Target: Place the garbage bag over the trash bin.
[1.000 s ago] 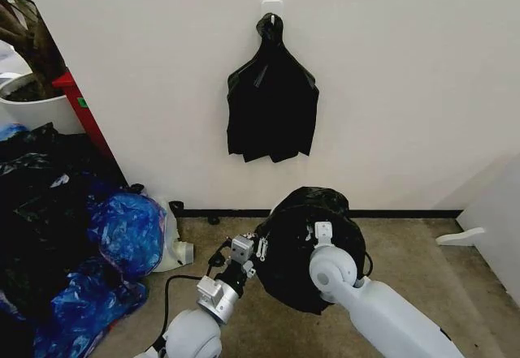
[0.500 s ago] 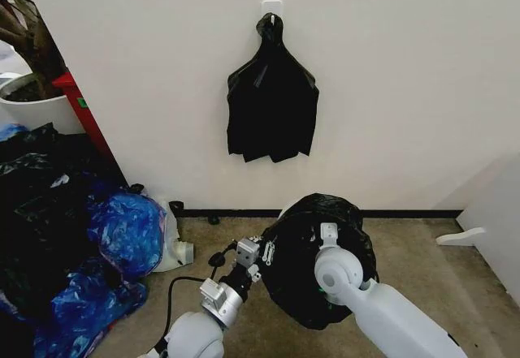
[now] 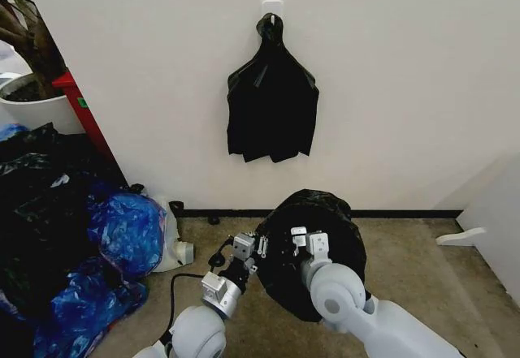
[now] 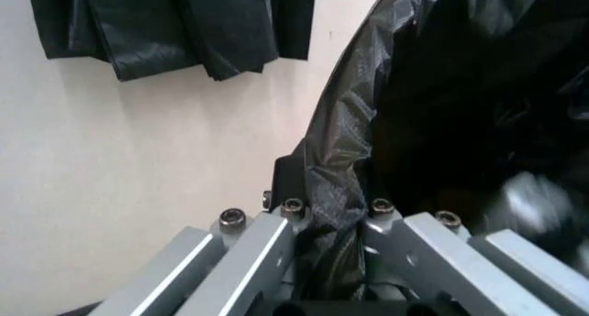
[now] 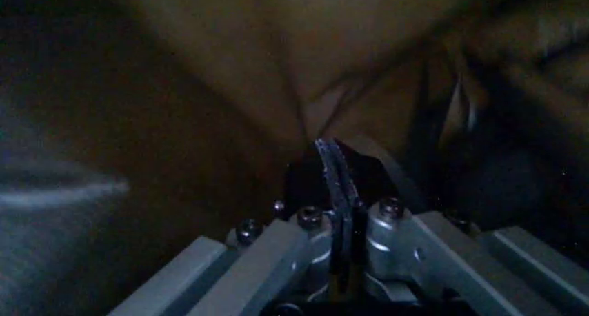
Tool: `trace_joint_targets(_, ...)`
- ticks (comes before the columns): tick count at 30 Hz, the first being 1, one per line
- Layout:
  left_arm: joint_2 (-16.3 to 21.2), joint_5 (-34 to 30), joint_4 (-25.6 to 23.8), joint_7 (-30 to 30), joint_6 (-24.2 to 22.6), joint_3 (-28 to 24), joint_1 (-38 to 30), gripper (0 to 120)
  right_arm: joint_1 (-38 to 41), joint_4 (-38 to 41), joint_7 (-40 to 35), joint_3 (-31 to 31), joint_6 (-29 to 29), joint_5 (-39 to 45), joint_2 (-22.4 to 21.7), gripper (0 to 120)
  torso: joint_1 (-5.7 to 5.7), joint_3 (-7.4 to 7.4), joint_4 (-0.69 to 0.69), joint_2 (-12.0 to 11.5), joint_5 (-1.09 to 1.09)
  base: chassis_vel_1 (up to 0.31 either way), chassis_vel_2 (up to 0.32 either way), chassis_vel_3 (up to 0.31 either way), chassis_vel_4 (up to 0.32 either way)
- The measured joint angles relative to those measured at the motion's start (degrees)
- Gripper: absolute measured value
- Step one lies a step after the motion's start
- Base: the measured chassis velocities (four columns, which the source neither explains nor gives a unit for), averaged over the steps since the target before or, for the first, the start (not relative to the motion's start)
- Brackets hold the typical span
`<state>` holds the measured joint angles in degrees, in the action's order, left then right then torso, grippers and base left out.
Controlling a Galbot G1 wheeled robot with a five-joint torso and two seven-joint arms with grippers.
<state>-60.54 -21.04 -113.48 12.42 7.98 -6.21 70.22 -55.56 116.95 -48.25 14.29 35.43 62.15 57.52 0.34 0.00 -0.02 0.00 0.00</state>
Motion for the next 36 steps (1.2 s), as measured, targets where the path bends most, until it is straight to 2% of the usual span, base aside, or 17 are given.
trace_joint_targets(8, -0.1, -0.9, -0.6, 0.4, -0.7, 0.4, -0.2, 1, -1.2, -0.4, 0.4, -0.2, -0.1, -1.1, 0.0, 0, 0.0, 0.0, -0.01, 0.0, 0.01, 0.0, 0.0, 0.0, 0.0)
trace_joint_targets(16, -0.4, -0.3, -0.2, 0.3, -0.8, 0.2, 0.1, 1, 2.2, 2.7, -0.5, -2.2, -0.3, 2.0, -2.4, 0, 0.0, 0.0, 0.01, 0.0, -0.01, 0.0, 0.0, 0.0, 0.0)
trace_joint_targets(29, -0.6, 0.9, -1.4, -0.1, -0.8, -0.2, 0.9, 1, 2.8, -8.4, -3.6, -3.6, -2.3, -4.1, 0.0, 0, 0.0, 0.0, 0.0, 0.0, 0.01, 0.0, 0.0, 0.0, 0.0)
trace_joint_targets(36, 0.1, 0.8, -2.3, -0.3, -0.7, 0.3, 1.6, 1, 3.1, -9.7, -3.3, -4.5, -3.0, -4.1, -0.1, 0, 0.0, 0.0, 0.0, 0.0, 0.0, 0.0, 0.0, 0.0, 0.0)
